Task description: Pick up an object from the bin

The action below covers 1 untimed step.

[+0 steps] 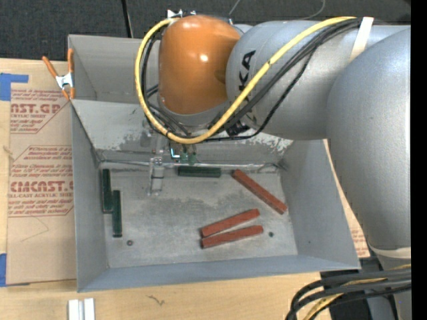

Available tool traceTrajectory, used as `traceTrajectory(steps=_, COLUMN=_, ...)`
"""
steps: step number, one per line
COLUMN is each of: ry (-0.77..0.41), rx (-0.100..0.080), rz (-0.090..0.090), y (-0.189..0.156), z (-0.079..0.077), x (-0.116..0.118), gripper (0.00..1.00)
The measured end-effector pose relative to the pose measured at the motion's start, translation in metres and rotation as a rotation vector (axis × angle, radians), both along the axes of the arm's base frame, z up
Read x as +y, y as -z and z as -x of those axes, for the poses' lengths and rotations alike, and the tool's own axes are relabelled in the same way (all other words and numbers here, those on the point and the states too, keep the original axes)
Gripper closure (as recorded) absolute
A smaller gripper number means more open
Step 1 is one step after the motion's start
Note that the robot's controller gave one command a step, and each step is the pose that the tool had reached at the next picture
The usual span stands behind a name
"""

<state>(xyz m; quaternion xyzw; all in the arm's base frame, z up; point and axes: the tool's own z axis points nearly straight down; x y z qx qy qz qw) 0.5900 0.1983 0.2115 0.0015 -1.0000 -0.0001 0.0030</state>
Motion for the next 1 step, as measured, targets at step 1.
traceTrajectory(steps=1, ry=0.105, rx=0.000, rz=0.002, y=0.1468, z=0.0001, x=-0.0285, gripper=0.00)
